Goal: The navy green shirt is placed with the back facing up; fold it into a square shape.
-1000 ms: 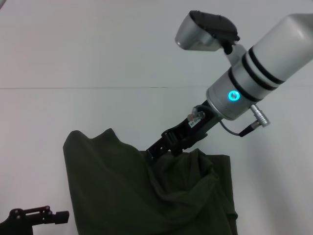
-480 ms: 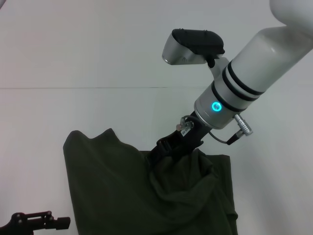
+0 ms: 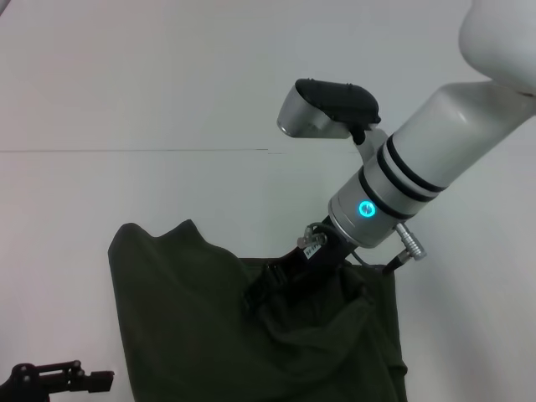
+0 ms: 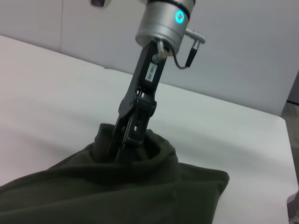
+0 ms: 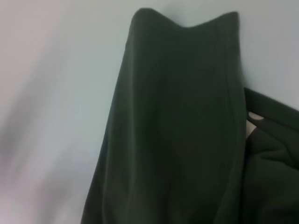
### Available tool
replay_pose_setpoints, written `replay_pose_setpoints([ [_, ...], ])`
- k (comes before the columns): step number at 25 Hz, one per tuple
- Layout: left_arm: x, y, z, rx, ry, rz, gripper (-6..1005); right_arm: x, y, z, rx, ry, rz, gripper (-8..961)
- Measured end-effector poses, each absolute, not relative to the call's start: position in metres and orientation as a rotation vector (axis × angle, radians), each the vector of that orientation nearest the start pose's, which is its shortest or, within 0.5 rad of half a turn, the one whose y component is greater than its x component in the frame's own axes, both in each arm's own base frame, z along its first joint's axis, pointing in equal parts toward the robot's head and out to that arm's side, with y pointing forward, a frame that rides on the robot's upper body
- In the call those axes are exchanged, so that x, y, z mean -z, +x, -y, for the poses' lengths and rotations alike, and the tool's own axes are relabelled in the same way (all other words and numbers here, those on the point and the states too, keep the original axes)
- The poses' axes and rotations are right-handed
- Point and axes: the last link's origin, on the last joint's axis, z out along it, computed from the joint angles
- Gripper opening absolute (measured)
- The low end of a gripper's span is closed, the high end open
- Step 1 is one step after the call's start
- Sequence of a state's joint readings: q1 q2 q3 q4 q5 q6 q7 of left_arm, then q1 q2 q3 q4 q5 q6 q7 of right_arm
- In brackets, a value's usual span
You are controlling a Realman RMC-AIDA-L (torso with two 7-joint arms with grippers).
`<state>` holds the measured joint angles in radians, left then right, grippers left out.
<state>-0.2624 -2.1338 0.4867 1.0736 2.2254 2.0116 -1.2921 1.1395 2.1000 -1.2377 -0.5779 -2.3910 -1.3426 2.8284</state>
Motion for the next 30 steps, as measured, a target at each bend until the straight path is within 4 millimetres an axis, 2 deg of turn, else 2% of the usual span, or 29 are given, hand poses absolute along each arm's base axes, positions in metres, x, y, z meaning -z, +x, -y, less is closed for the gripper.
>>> replay_pose_setpoints([
  [14,-0.059,-0.308,-0.217,0.576,-2.819,0.509,739,0.095,0.104,-0.393,0.341,-2.638,-1.484,856],
  [25,-0.057,-0.308,-0.216,0.592,-2.818,0.503,737,0.095,0.101,-0.394,0.350,-2.648,-1.438,795],
  [30,-0.057,-0.308,-0.216,0.595,-2.819,0.503,738,0.096,0.101,-0.393,0.382,-2.655,-1.408,599],
])
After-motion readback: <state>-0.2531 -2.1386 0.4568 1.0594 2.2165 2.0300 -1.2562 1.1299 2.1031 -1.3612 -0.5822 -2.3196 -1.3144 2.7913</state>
